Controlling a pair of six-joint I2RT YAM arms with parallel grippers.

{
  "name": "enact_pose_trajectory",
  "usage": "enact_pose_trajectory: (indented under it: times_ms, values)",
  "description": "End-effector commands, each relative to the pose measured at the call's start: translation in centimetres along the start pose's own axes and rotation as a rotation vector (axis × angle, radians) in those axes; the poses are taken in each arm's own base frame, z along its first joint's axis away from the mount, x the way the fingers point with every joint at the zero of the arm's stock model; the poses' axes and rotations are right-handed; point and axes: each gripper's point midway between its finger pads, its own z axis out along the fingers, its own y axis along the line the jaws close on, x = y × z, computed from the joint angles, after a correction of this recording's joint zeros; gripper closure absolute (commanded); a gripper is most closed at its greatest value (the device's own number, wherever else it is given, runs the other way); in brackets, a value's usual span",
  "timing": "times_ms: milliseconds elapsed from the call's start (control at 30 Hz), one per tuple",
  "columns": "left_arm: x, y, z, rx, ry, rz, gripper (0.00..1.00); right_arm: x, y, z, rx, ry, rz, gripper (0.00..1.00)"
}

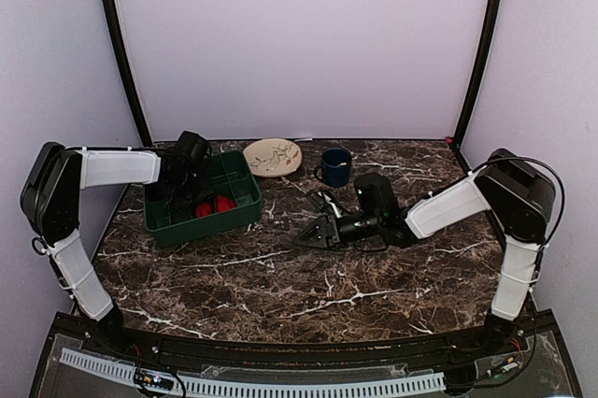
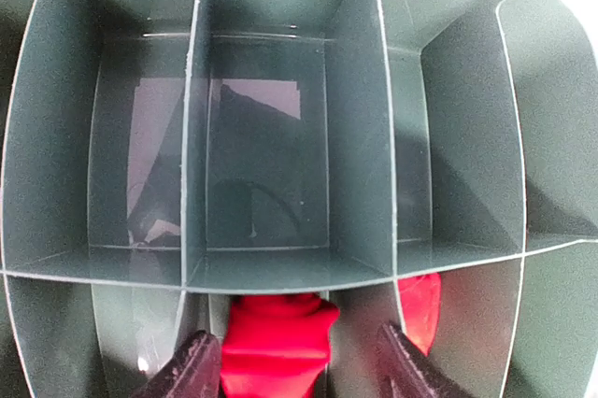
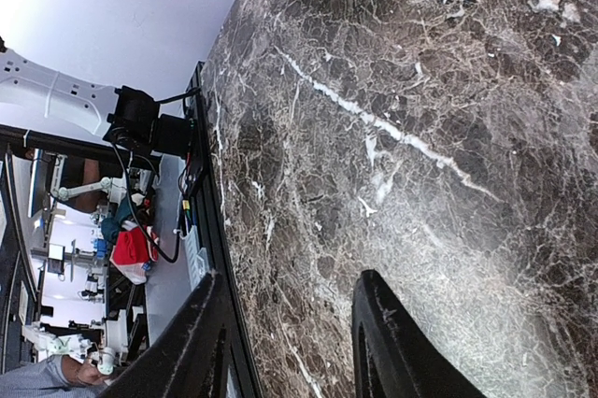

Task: Roll the socks
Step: Place the sock in the storage box.

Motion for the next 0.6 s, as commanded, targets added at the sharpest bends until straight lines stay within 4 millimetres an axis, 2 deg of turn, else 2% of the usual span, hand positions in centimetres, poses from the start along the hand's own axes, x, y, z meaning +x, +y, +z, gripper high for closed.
enact_pose_trajectory:
  times_ms: [0,333,433,567]
  values:
    - [2.1,0.4,0.4,0.009,0.075,0.043,0.37,-1.0,0.1,0.2,-0.006,-0.018,-0.019,0.58]
    - [-0.1,-0.3,-4.0,0.061,-0.017,0.049,0.37,-1.5,0.7,0.0,-0.011,-0.032,-0.042,0.58]
    - [-1.5,-1.4,-6.2,0.086,-0.094,0.07,0.37,-1.8,1.0,-0.1,-0.005,-0.038,-0.057,0.58]
    - [-3.8,-3.1,-10.5,0.111,-0.275,0.14,0.37,-2.4,1.0,-0.4,0.037,-0.044,-0.1,0.58]
